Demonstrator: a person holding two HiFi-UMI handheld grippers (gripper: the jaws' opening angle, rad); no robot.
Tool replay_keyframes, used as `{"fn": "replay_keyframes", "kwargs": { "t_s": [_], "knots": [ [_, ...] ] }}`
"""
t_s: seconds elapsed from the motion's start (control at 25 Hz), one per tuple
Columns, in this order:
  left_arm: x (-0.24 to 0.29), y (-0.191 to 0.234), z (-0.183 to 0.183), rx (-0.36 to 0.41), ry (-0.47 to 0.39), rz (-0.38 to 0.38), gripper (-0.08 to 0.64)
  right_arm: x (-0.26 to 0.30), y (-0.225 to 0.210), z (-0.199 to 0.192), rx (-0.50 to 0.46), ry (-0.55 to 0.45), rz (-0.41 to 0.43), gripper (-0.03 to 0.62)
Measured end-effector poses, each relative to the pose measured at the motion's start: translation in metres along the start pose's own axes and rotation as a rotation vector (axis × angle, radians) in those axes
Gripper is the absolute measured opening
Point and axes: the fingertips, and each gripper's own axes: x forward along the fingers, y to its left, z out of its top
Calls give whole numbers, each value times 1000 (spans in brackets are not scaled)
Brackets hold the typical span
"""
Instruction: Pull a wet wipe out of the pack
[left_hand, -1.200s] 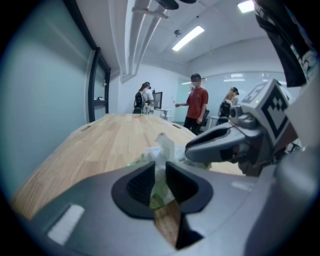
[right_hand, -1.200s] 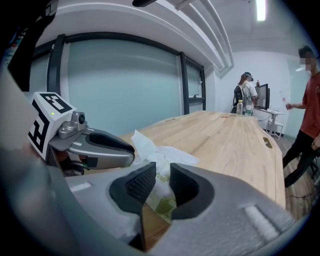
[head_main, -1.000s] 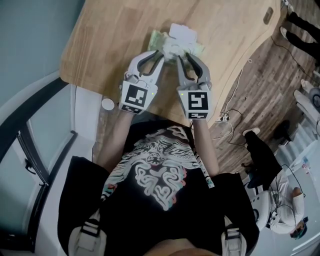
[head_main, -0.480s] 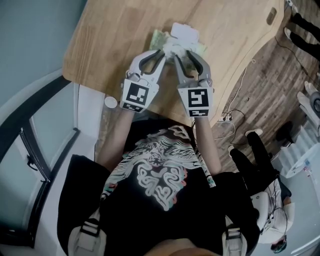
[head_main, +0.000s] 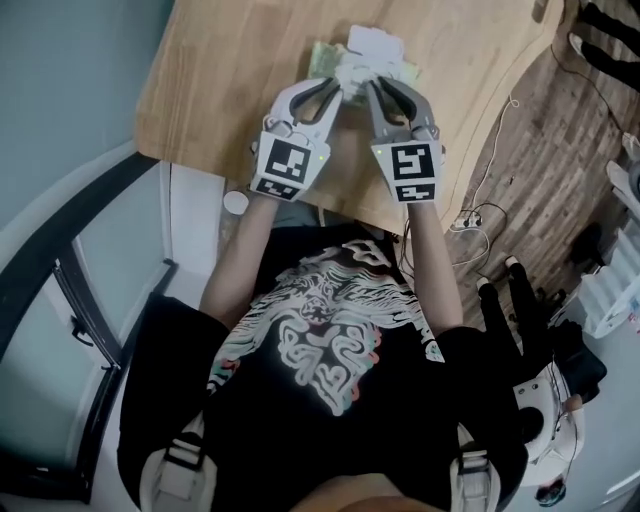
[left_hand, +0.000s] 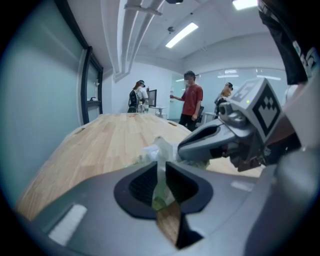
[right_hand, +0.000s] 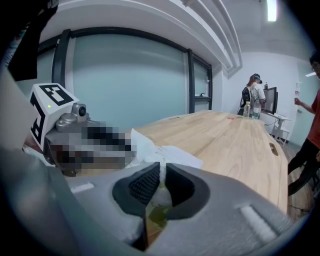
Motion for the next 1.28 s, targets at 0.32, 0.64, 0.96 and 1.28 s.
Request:
{"fn": "replay_keyframes", "kwargs": {
  "t_s": [0.32, 0.64, 0.96, 1.28],
  "knots": [
    [-1, 1, 1, 39, 4, -88, 31, 3, -3, 1, 37, 27, -70, 25],
    [-4, -10, -2, 67, 12, -162, 31, 1, -4, 1, 37, 41, -159, 18],
    [-6, -8, 0, 61, 6, -161, 31, -1, -1, 0, 28, 40, -187, 11],
    [-11, -7, 2, 53, 3, -143, 31, -6, 4, 0, 27, 33, -184, 9]
  ]
}}
